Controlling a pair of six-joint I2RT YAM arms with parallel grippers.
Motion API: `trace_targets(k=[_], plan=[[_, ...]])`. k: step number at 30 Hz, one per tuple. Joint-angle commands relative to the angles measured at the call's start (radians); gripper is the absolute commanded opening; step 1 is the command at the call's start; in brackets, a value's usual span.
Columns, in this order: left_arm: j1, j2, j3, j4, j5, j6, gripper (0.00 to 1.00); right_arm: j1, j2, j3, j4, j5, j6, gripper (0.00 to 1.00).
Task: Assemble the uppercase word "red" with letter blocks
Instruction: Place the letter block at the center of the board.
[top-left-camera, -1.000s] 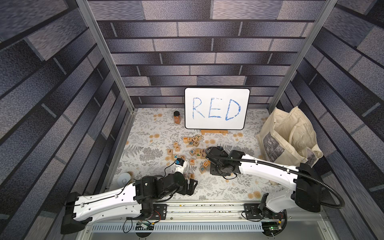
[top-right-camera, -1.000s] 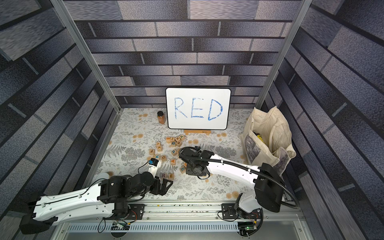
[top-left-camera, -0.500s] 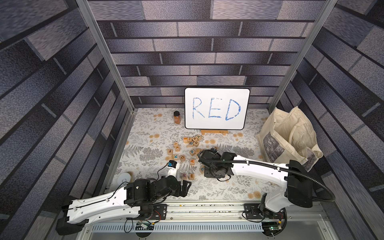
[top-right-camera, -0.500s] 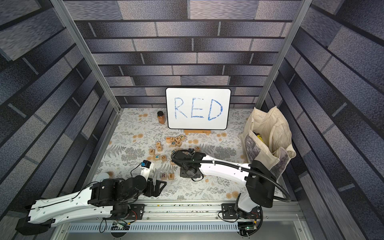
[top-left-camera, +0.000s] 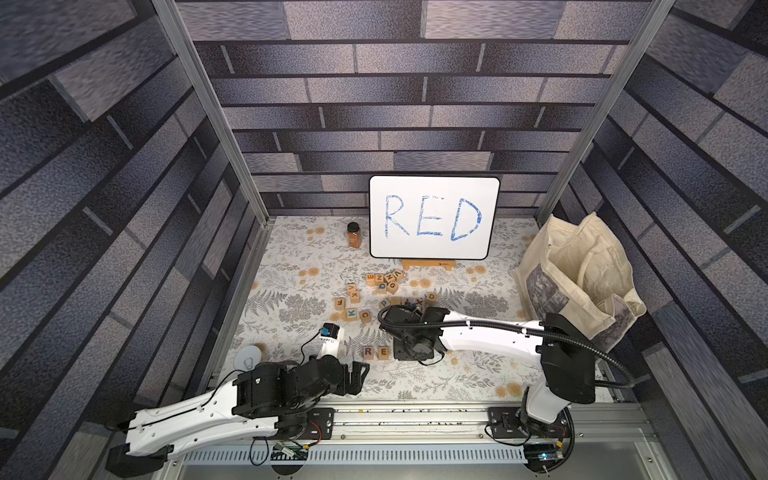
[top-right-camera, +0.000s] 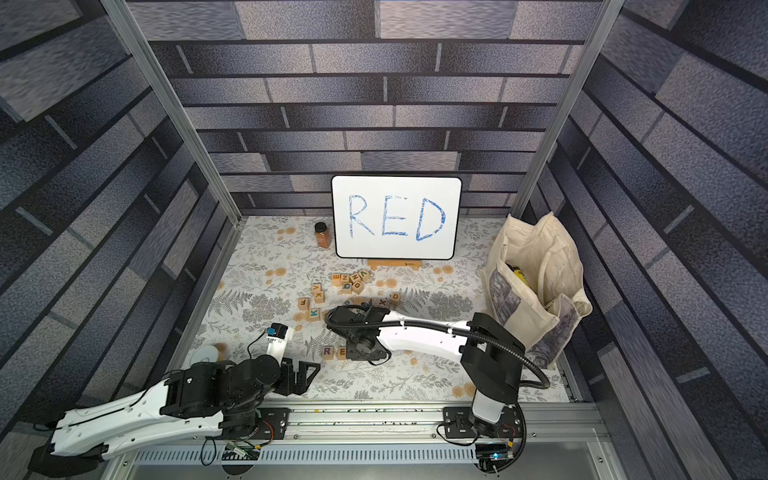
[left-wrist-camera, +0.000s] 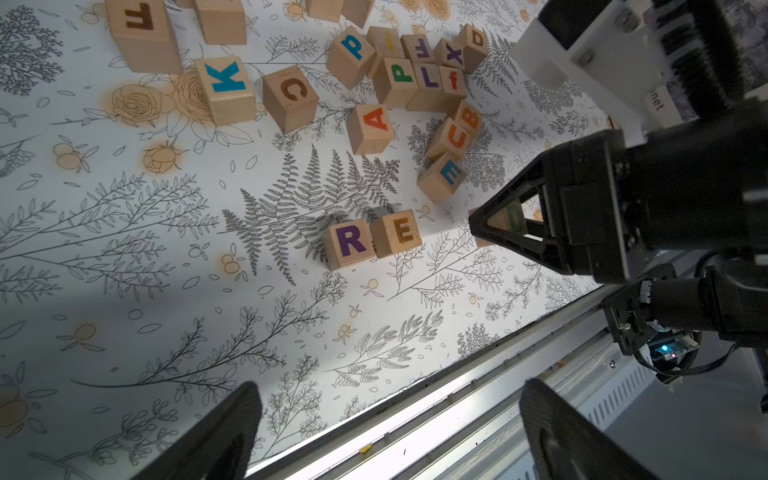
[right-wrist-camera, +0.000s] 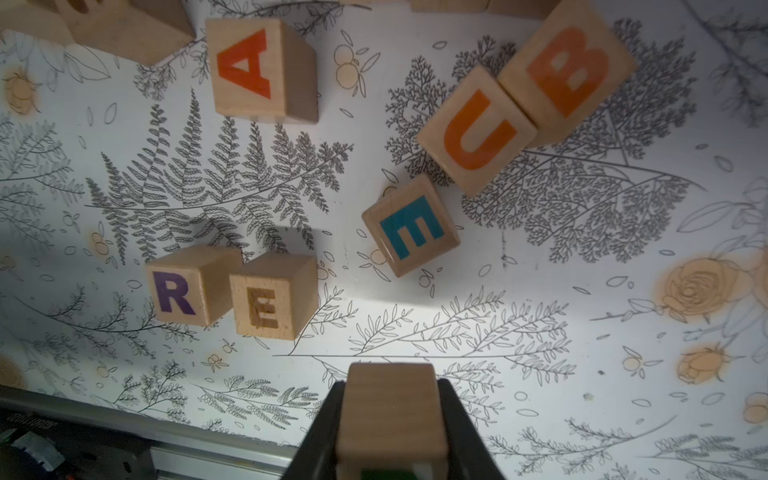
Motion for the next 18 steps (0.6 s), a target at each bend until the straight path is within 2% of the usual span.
trace_targets(k=[1,18], plan=[[0.019,-0.024,-0.019,-0.062,-0.005,0.000,1.00,0.014,0.025,0.025,0.005,-0.016,0.015,0.14],[0.099,-0.013,-0.031,-0.022,0.079,0.051,1.00,0.019,0.111,0.029,0.025,-0.028,0.019,0.15]])
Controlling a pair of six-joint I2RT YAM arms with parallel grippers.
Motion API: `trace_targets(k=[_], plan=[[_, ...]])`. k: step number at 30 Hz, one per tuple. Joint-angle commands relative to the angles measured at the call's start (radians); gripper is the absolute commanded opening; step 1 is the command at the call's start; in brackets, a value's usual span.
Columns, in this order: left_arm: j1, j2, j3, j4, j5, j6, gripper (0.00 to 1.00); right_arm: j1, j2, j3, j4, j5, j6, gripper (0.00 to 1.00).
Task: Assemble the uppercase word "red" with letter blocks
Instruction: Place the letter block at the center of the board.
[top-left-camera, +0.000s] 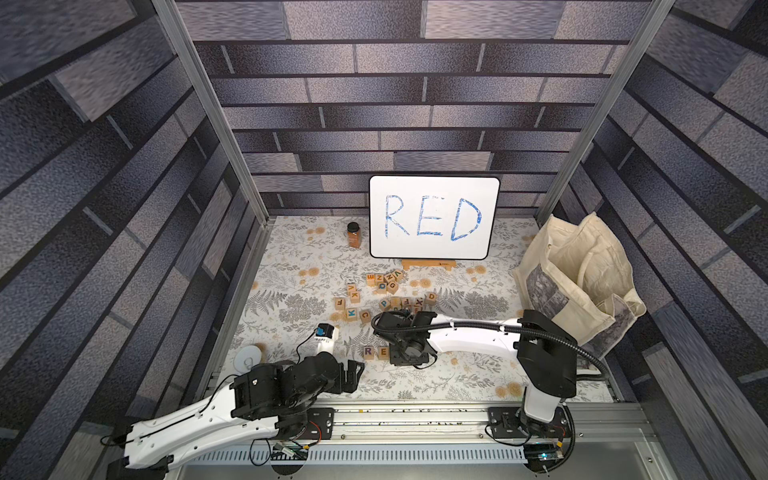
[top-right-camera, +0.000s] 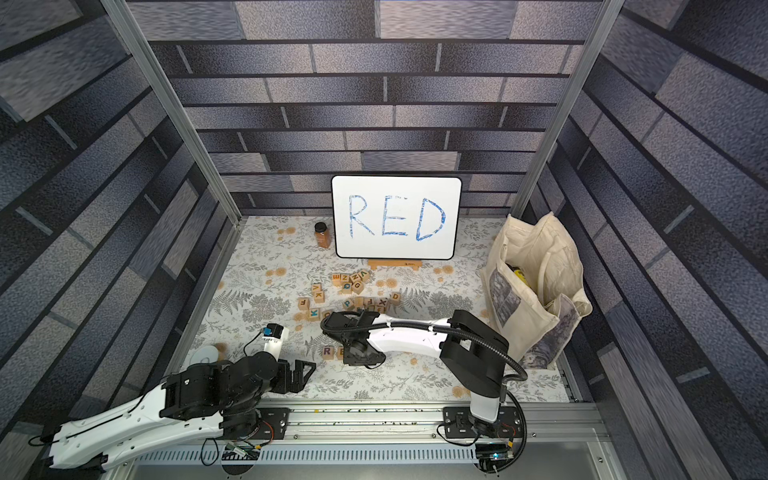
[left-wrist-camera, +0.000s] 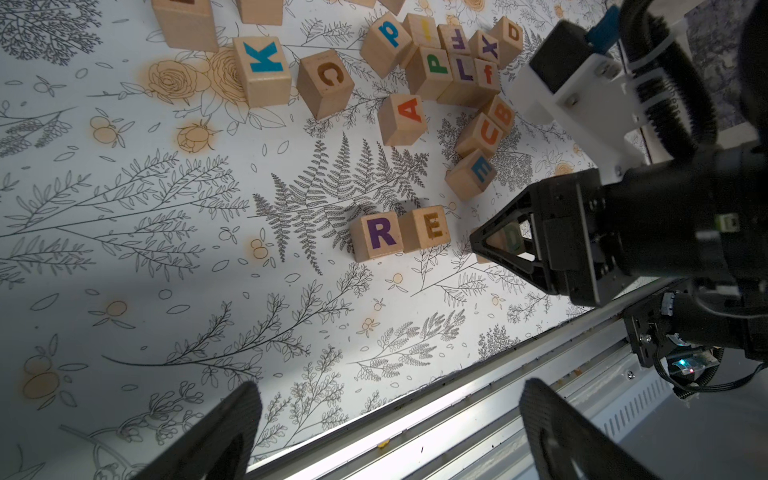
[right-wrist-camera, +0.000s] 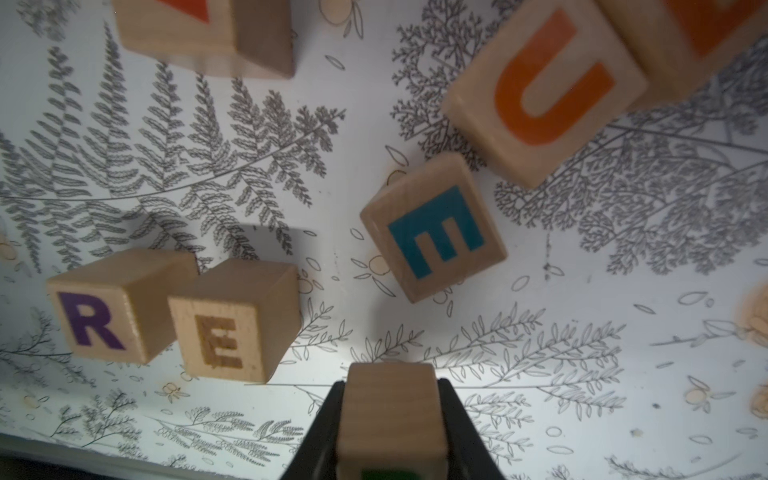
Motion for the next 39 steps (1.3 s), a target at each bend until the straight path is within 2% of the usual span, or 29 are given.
trace_targets(k=[1,23,39], plan=[[0.020,0.014,-0.011,0.005,0.027,0.038,1.00,0.007,0.019,0.028,-0.011,0.001,0.018,0.16],[0.140,0.083,0.018,0.053,0.121,0.106,1.00,-0.062,0.067,0.056,-0.008,-0.024,-0.048,0.18],[0.166,0.105,0.027,0.062,0.155,0.123,1.00,-0.073,0.112,0.087,0.001,-0.034,-0.052,0.21]])
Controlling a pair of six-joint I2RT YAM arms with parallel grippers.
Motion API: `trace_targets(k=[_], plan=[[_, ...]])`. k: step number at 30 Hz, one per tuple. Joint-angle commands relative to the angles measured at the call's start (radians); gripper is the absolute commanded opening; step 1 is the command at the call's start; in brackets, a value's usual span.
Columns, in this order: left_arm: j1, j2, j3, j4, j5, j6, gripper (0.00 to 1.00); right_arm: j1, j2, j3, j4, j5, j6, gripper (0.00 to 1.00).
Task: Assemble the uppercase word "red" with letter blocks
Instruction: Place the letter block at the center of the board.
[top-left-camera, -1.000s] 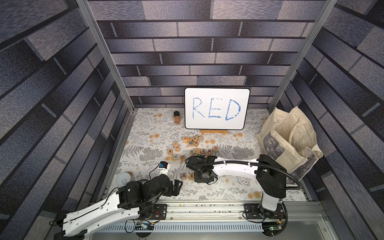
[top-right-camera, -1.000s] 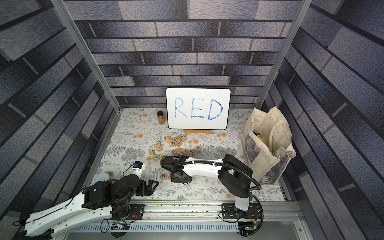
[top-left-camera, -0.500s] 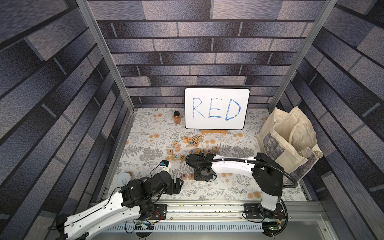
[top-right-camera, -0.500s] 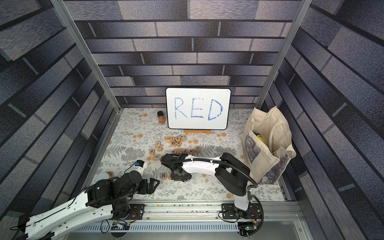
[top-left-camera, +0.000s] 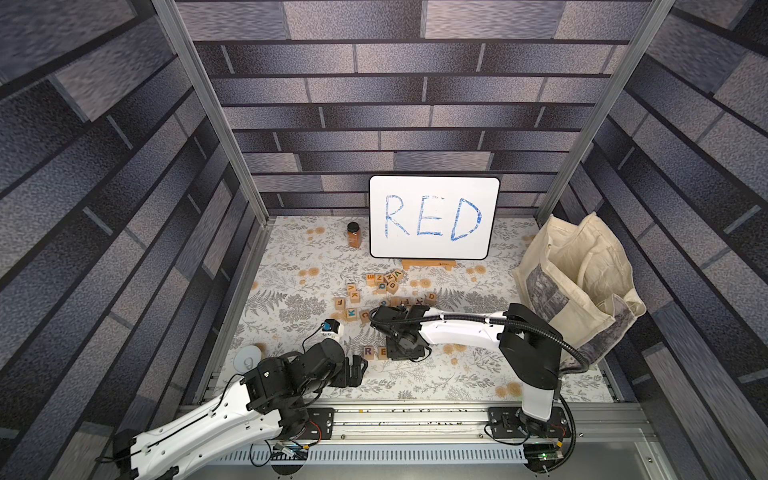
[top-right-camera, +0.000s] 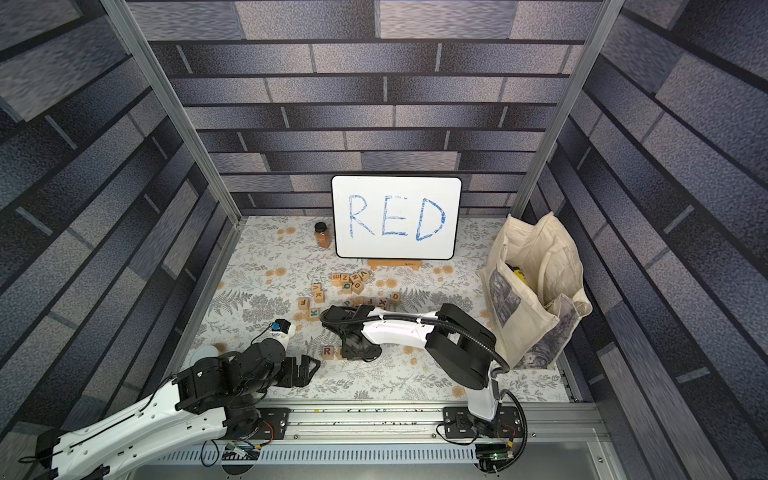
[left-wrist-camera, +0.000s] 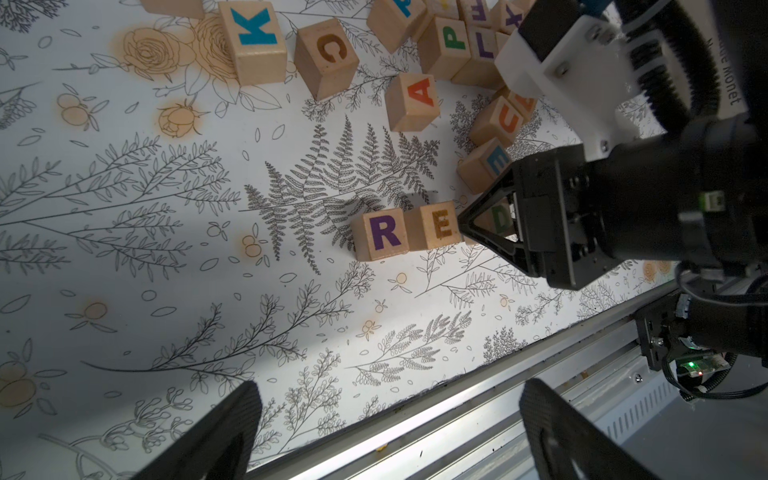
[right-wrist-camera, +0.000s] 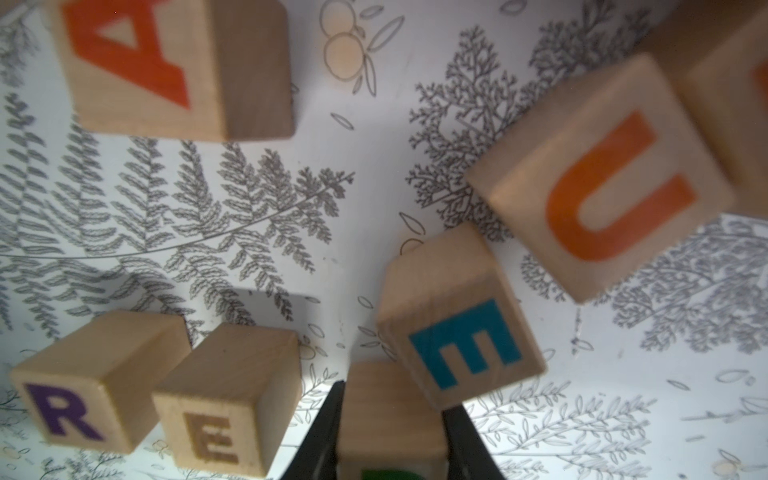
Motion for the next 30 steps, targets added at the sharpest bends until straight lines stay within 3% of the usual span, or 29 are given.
trace_targets(k=[1,13,30], plan=[[0.007,0.006,0.025,-0.001,0.012,0.030,1.00,-0.012,0.025,0.027,-0.009,-0.007,0.006,0.21],[0.010,0.006,0.023,0.001,0.022,0.034,1.00,-0.023,0.051,0.044,-0.018,-0.006,0.014,0.22],[0.024,0.009,0.012,0.021,0.040,0.045,1.00,-0.026,0.023,0.055,-0.046,0.017,0.000,0.43]])
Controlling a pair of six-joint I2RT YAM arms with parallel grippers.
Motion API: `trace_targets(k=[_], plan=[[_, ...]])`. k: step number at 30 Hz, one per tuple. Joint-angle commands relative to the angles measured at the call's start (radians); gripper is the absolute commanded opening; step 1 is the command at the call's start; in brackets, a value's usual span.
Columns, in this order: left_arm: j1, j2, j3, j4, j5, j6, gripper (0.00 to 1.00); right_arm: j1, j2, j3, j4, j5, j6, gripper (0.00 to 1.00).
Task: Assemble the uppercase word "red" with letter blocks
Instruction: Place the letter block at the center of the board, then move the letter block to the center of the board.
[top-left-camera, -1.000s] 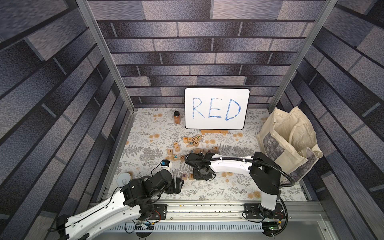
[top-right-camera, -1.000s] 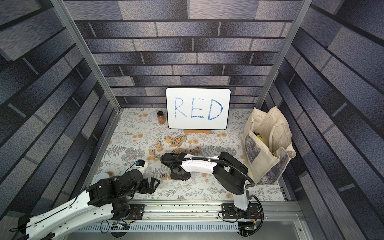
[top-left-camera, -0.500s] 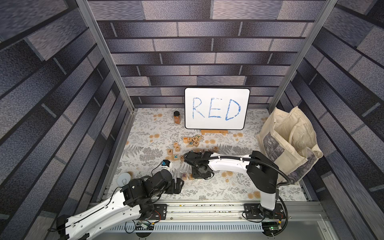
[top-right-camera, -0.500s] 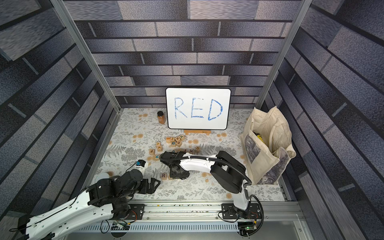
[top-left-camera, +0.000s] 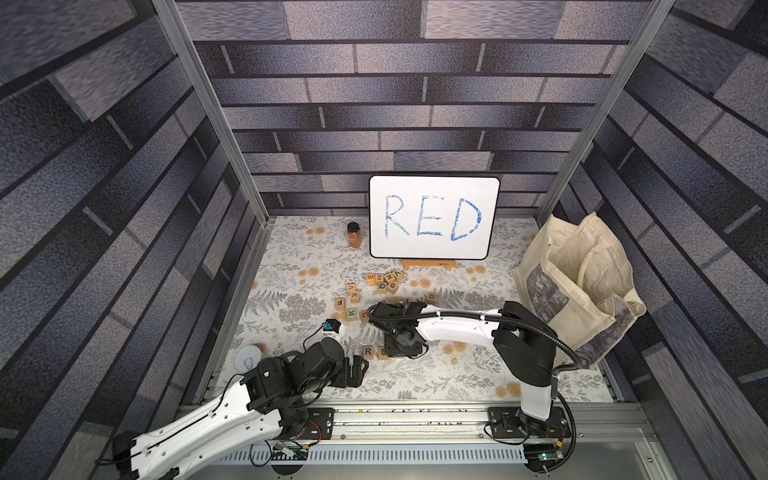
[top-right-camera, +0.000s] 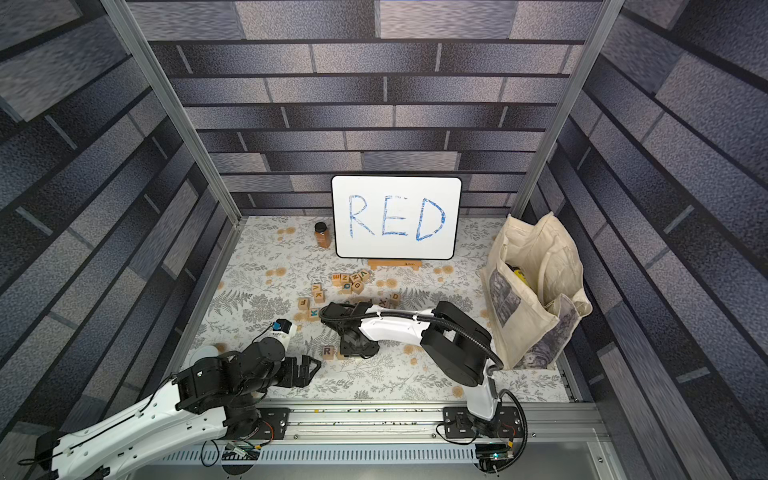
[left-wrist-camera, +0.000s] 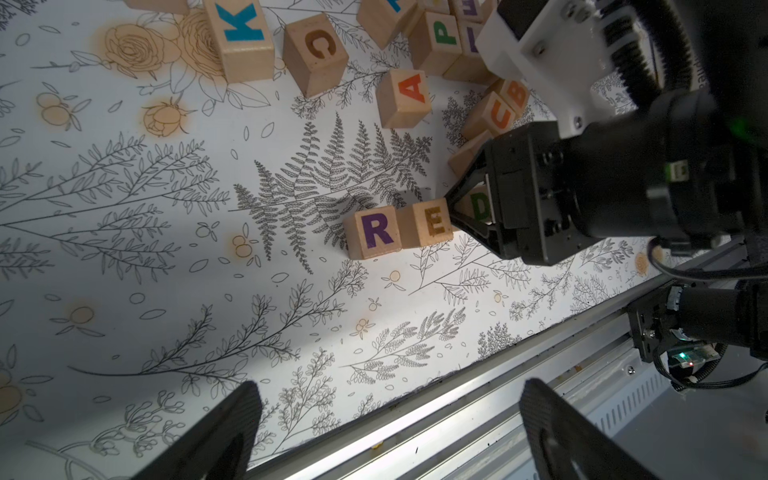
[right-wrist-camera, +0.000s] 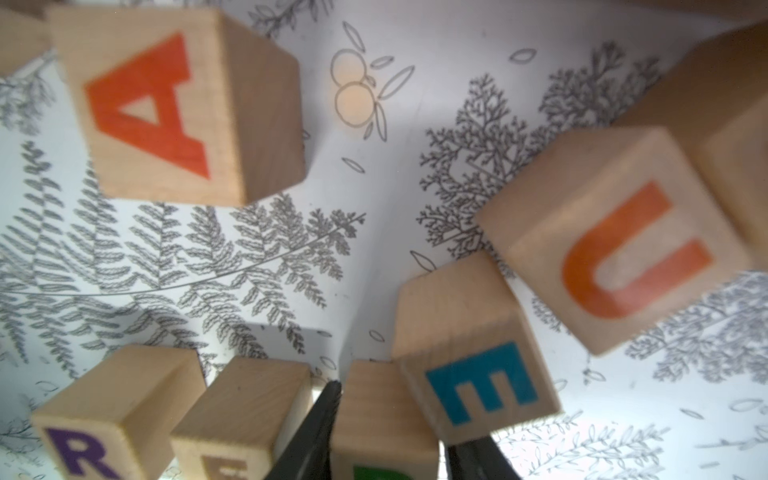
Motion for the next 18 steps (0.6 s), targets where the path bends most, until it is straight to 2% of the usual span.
trace_targets(k=[1,11,15,18], plan=[[0.010,0.008,0.012,0.015,0.012,0.024,1.00,-0.008,-0.005,0.024,-0.043,0.016,0.000,0.46],[0.017,0.013,0.011,0.020,0.020,0.030,1.00,-0.022,-0.011,0.032,-0.054,0.026,-0.013,0.53],[0.025,0.016,0.012,0.021,0.025,0.031,1.00,-0.034,-0.007,0.033,-0.050,0.024,-0.024,0.59],[0.033,0.025,0.014,0.023,0.031,0.035,1.00,-0.042,-0.006,0.040,-0.047,0.022,-0.033,0.60]])
